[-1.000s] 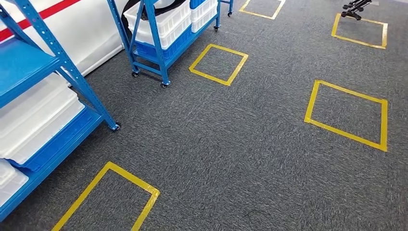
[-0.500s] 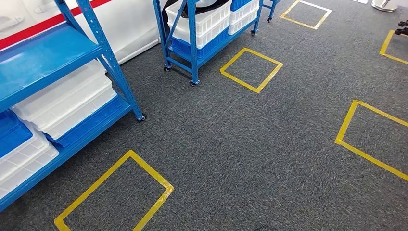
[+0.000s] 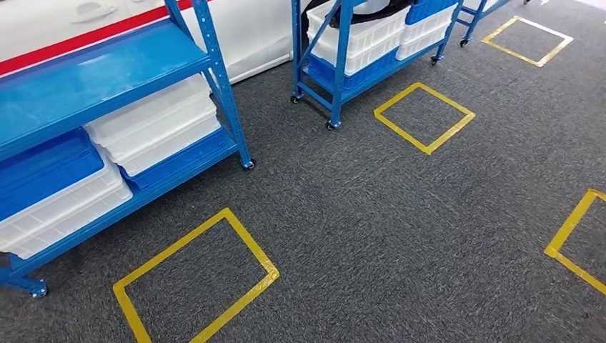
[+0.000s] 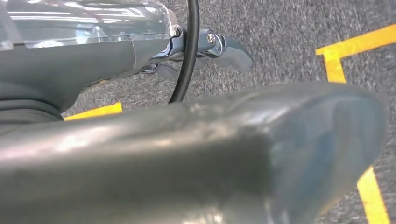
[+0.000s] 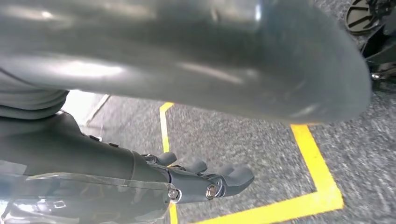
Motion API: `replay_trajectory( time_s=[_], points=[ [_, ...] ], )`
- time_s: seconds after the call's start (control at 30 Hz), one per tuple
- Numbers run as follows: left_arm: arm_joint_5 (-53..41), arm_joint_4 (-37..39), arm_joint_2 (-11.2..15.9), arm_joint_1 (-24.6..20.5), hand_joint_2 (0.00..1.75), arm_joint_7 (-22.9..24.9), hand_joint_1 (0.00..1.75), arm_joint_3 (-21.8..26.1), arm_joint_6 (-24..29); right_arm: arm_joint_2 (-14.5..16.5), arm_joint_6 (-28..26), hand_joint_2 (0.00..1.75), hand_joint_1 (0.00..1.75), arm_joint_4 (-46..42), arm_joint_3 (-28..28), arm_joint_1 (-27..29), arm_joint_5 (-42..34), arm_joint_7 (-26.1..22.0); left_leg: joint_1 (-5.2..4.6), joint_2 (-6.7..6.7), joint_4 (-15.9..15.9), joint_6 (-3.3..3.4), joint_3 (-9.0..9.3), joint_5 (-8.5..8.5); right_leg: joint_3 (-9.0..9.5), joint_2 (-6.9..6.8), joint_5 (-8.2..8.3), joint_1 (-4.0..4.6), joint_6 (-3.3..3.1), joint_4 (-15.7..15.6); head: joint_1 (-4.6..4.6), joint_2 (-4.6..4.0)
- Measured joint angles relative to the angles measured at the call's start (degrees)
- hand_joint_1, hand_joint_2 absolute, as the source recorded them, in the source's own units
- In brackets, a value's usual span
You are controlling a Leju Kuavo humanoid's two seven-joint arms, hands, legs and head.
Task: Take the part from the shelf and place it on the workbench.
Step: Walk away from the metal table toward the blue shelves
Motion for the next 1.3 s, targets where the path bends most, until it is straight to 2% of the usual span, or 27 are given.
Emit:
replay_trajectory(
  time_s=[0.03, 0.07, 0.13, 0.17, 0.2, 0.23, 0.27, 0.3, 0.33, 0.4, 0.43, 0.5, 0.67, 0.73, 0.8, 0.83, 0.87, 0.9, 0.93, 1.0, 1.03, 1.07, 1.13, 1.17, 1.2, 1.27, 1.3],
  points=[
    [0.1, 0.0, 0.0, 0.1, 0.0, 0.0, 0.0, 0.0, 0.0, 0.0, 0.0, 0.0, 0.0, 0.0, 0.0, -0.2, 0.0, 0.0, 0.13, -0.75, -0.4, 0.36, 0.22, 0.28, 0.22, -0.51, -0.18, 0.01, 0.25, -0.2, 0.01, 0.0],
    [0.1, 0.0, 0.0, 0.2, 0.0, 0.0, 0.0, 0.0, 0.0, 0.0, 0.0, 0.0, 0.0, 0.0, 0.0, -0.4, 0.0, 0.0, 0.29, -1.43, -0.9, 0.64, 0.51, 0.6, 0.48, 0.0, -0.47, -0.04, 0.55, 0.0, 0.02, 0.0],
    [0.3, 0.0, -0.1, 0.2, 0.0, 0.0, 0.0, 0.1, 0.0, 0.0, 0.0, 0.0, 0.0, 0.0, 0.0, -0.4, 0.0, 0.0, 0.77, -2.75, -1.9, 1.25, 1.07, 1.39, -0.31, 3.39, -2.53, -0.16, 1.03, 2.7, 0.03, 0.0],
    [0.3, 0.0, -0.1, 0.2, 0.0, 0.0, 0.0, 0.1, 0.0, 0.1, 0.1, 0.0, 0.0, 0.0, 0.0, -0.3, 0.1, 0.0, 0.81, -3.34, -2.0, 1.38, 1.02, 1.57, -1.64, 5.52, -4.11, -0.35, 1.23, 5.8, 0.03, 0.0],
    [0.3, 0.0, -0.1, 0.1, 0.0, 0.0, 0.0, 0.1, 0.0, 0.3, 0.1, 0.0, 0.0, 0.0, 0.0, -0.2, 0.1, 0.0, 0.85, -4.04, -2.0, 1.52, 0.92, 1.66, -3.49, 6.79, -5.78, -0.45, 1.38, 9.5, 0.03, 0.0],
    [0.3, 0.0, -0.1, 0.1, 0.0, 0.0, 0.0, 0.1, 0.0, 0.4, 0.1, 0.0, 0.0, 0.0, 0.0, -0.1, 0.1, 0.0, 0.85, -4.85, -1.9, 1.51, 0.86, 1.67, -5.26, 7.26, -6.84, -0.54, 1.54, 12.7, 0.03, 0.0],
    [0.3, 0.0, -0.1, 0.1, 0.0, 0.0, 0.0, 0.1, 0.0, 0.6, 0.1, 0.0, 0.0, 0.0, 0.0, 0.0, 0.1, 0.1, 0.86, -5.72, -1.8, 1.47, 0.87, 1.64, -6.42, 7.41, -6.91, -0.64, 1.68, 14.6, 0.02, 0.0],
    [0.3, 0.0, -0.1, 0.1, 0.0, 0.0, 0.0, 0.1, 0.0, 0.7, 0.1, 0.0, 0.0, 0.0, 0.0, 0.1, 0.1, 0.1, 0.9, -6.66, -1.7, 1.38, 0.89, 1.56, -6.68, 7.52, -5.78, -0.75, 1.81, 14.3, 0.02, 0.0],
    [0.4, 0.0, -0.1, 0.1, 0.0, 0.0, 0.0, 0.1, 0.0, 0.8, 0.1, 0.0, 0.0, 0.0, 0.0, 0.1, 0.1, 0.1, 0.98, -7.61, -1.4, 1.21, 0.92, 1.42, -5.92, 7.79, -3.69, -0.9, 1.89, 11.9, 0.02, 0.0],
    [0.4, 0.0, -0.1, 0.1, 0.0, 0.0, 0.0, 0.2, 0.0, 0.9, 0.1, 0.0, 0.0, 0.0, 0.0, 0.2, 0.1, 0.1, 1.08, -9.27, -0.6, 0.62, 0.7, 0.97, -3.21, 9.97, 0.29, -1.25, 2.05, 4.7, 0.03, 0.0],
    [0.4, 0.0, -0.1, 0.1, 0.0, 0.0, 0.0, 0.2, 0.0, 0.9, 0.1, 0.0, 0.0, 0.0, 0.0, 0.2, 0.1, 0.1, 1.06, -9.93, -0.3, 0.28, 0.44, 0.75, -2.26, 10.94, 1.24, -1.36, 2.0, 2.3, 0.02, 0.0],
    [0.5, 0.0, -0.1, 0.0, 0.0, 0.0, 0.0, 0.3, 0.0, 0.9, 0.1, 0.0, 0.0, 0.0, 0.0, 0.2, 0.2, 0.0, 0.97, -10.67, 0.1, -0.21, -0.05, 0.52, -1.84, 11.81, 1.27, -1.4, 1.85, 1.0, 0.02, 0.0],
    [0.5, 0.0, -0.1, 0.1, 0.0, 0.0, 0.0, 0.4, 0.1, 0.9, 0.2, 0.0, 0.0, 0.0, 0.0, 0.0, 0.2, 0.0, 1.15, -11.26, 0.0, -0.62, -0.18, 0.55, -1.78, 11.12, 1.26, -1.21, 1.44, 1.0, 0.02, 0.0],
    [0.5, 0.0, -0.1, 0.1, 0.0, 0.1, 0.0, 0.7, 0.1, 0.5, 0.4, 0.0, 0.0, 0.0, 0.0, 0.1, 0.3, 0.1, 1.3, -8.28, 4.8, -1.48, -2.52, -2.35, -1.52, 8.88, 1.21, -0.99, 0.36, 0.7, 0.01, 0.0],
    [0.5, 0.0, -0.1, 0.0, 0.0, 0.2, 0.0, 0.9, 0.2, 0.1, 0.6, 0.0, 0.0, 0.1, 0.0, 0.4, 0.4, 0.2, 1.38, -4.63, 13.7, -2.2, -6.8, -6.61, -1.34, 6.03, 1.1, -0.85, -0.54, 0.4, 0.01, 0.0],
    [0.5, 0.0, -0.1, 0.0, 0.0, 0.2, 0.0, 0.9, 0.2, 0.0, 0.6, 0.0, 0.0, 0.1, 0.0, 0.4, 0.4, 0.2, 1.43, -4.36, 16.1, -2.29, -8.06, -7.22, -1.31, 5.14, 0.98, -0.76, -0.58, 0.4, 0.01, 0.0],
    [0.5, 0.0, -0.1, 0.1, 0.0, 0.2, 0.0, 1.0, 0.2, -0.1, 0.7, 0.0, 0.0, 0.1, 0.0, 0.4, 0.4, 0.2, 1.44, -4.19, 16.5, -2.3, -8.29, -6.7, -1.22, 4.33, 0.86, -0.72, -0.59, 0.4, 0.01, 0.0],
    [0.6, 0.0, -0.1, 0.1, 0.0, 0.2, 0.0, 1.0, 0.2, -0.1, 0.7, 0.0, 0.0, 0.0, 0.0, 0.3, 0.5, 0.2, 1.41, -3.88, 14.6, -2.2, -7.3, -5.15, -1.03, 3.58, 0.72, -0.69, -0.53, 0.4, 0.01, 0.0],
    [0.6, 0.0, -0.1, 0.2, 0.0, 0.2, 0.0, 1.0, 0.2, -0.1, 0.7, 0.0, 0.0, 0.0, 0.0, 0.3, 0.5, 0.2, 1.31, -2.95, 10.9, -1.93, -5.38, -3.04, -0.76, 2.87, 0.55, -0.67, -0.43, 0.4, 0.01, 0.0],
    [0.6, 0.0, -0.1, 0.1, 0.0, 0.1, 0.0, 1.0, 0.3, -0.1, 0.8, 0.0, 0.0, 0.1, 0.0, 0.3, 0.5, 0.2, 0.72, 0.36, 3.4, -1.0, -1.67, -0.22, -0.18, 1.5, 0.14, -0.5, 0.0, 0.4, 0.02, 0.0],
    [0.6, 0.0, 0.0, 0.0, 0.0, 0.0, 0.0, 1.0, 0.3, -0.1, 0.8, 0.0, 0.0, 0.1, 0.0, 0.2, 0.5, 0.2, 0.42, 1.47, 1.4, -0.53, -0.71, 0.28, 0.08, 0.82, -0.04, -0.41, 0.29, 0.4, 0.02, 0.0],
    [0.6, 0.0, 0.0, 0.0, 0.0, -0.1, 0.0, 1.0, 0.4, -0.1, 0.8, 0.0, 0.0, 0.1, 0.0, 0.2, 0.5, 0.2, 0.17, 1.74, 0.6, -0.19, -0.5, 0.22, 0.31, 0.14, -0.17, -0.35, 0.59, 0.3, 0.02, 0.0],
    [0.6, 0.0, 0.0, 0.1, 0.0, -0.1, 0.0, 1.0, 0.5, -0.1, 0.8, 0.0, 0.0, 0.1, 0.0, -0.1, 0.5, 0.2, 0.33, 0.08, 0.2, 0.35, -0.37, 0.52, 0.89, -1.09, -0.4, -0.29, 1.2, 0.0, 0.01, 0.0],
    [0.6, 0.0, -0.1, 0.1, 0.0, -0.1, 0.0, 1.0, 0.5, -0.1, 0.8, 0.0, 0.0, 0.1, 0.0, -0.2, 0.5, 0.3, 0.52, -0.67, -0.3, 0.61, -0.08, 0.78, 1.1, -0.57, -0.74, -0.29, 1.51, 0.2, 0.03, 0.0],
    [0.6, 0.0, -0.1, 0.2, 0.0, -0.1, 0.0, 1.1, 0.5, -0.1, 0.8, 0.0, 0.0, 0.1, 0.0, -0.2, 0.6, 0.3, 0.77, -1.41, -0.7, 0.96, 0.19, 1.11, 0.72, 1.03, -1.71, -0.33, 1.75, 1.4, 0.04, 0.0],
    [0.6, 0.0, -0.1, 0.1, 0.0, -0.1, 0.0, 1.1, 0.5, 0.1, 0.7, 0.0, 0.0, 0.0, 0.0, -0.1, 0.6, 0.3, 1.01, -2.9, -1.1, 1.47, 0.36, 1.54, -2.06, 5.36, -4.96, -0.54, 2.03, 7.3, 0.07, 0.0],
    [0.6, 0.0, -0.1, 0.0, 0.0, -0.1, 0.0, 1.1, 0.5, 0.2, 0.7, 0.0, 0.0, 0.0, 0.0, 0.1, 0.6, 0.3, 1.05, -3.77, -1.1, 1.65, 0.27, 1.63, -4.12, 6.77, -6.58, -0.64, 2.09, 11.2, 0.05, 0.0]
  ],
)
